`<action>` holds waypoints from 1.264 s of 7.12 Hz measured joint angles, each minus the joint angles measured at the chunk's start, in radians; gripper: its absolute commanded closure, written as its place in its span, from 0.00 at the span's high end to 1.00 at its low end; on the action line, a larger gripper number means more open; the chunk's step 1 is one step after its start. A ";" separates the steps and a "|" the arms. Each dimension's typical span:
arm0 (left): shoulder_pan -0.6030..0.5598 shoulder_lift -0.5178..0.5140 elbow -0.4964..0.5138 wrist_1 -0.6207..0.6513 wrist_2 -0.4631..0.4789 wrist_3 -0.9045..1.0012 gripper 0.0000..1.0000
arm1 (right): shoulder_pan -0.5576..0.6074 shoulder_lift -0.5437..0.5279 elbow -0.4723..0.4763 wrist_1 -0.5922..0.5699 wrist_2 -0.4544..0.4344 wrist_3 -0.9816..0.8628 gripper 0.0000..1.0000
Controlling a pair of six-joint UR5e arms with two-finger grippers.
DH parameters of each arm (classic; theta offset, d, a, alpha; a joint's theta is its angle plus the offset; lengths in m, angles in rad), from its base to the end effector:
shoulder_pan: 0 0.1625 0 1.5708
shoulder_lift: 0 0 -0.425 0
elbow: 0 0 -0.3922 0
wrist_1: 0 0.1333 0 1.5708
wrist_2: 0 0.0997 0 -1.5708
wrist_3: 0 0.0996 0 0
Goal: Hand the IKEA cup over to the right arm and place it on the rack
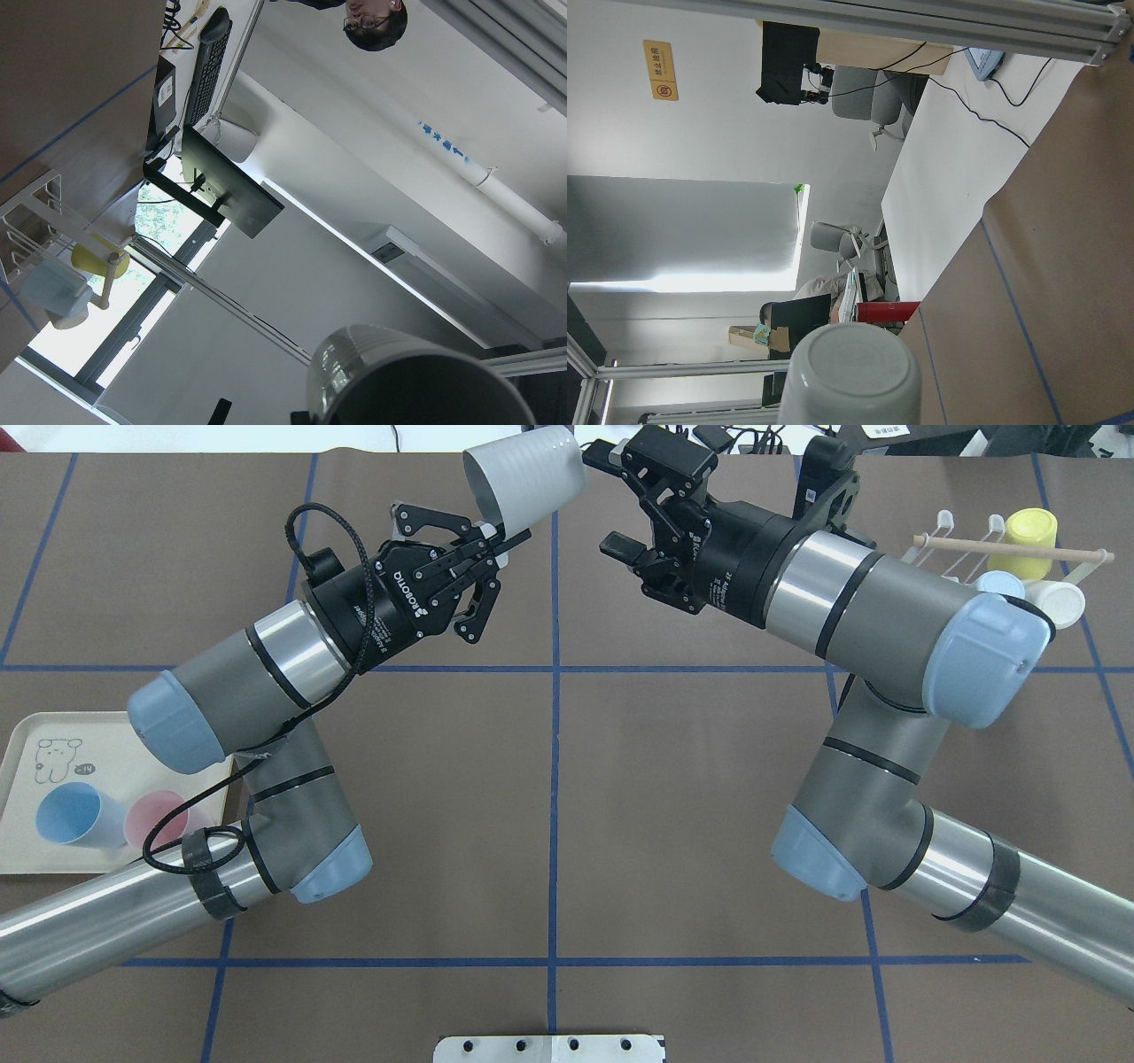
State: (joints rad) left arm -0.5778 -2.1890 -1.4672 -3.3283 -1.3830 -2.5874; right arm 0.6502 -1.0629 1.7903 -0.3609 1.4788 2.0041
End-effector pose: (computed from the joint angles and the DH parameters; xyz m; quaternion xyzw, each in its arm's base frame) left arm 0.4181 -0.4539 0.1765 -0.1580 0.8899 -0.3594 0.2321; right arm -0.3567 -0.4503 0.1444 0.1150 -0.8156 0.3242 0.4653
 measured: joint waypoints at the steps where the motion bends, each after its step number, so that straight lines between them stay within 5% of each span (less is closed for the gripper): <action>1: 0.008 -0.008 0.001 0.001 0.004 0.001 0.00 | -0.001 0.000 0.000 0.001 0.000 0.002 1.00; 9: 0.073 -0.044 0.002 0.009 0.038 0.001 0.00 | -0.004 0.000 -0.012 0.002 0.000 0.002 0.99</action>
State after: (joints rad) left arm -0.5051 -2.2329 -1.4649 -3.3196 -1.3454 -2.5863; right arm 0.6458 -1.0630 1.7780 -0.3590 1.4788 2.0064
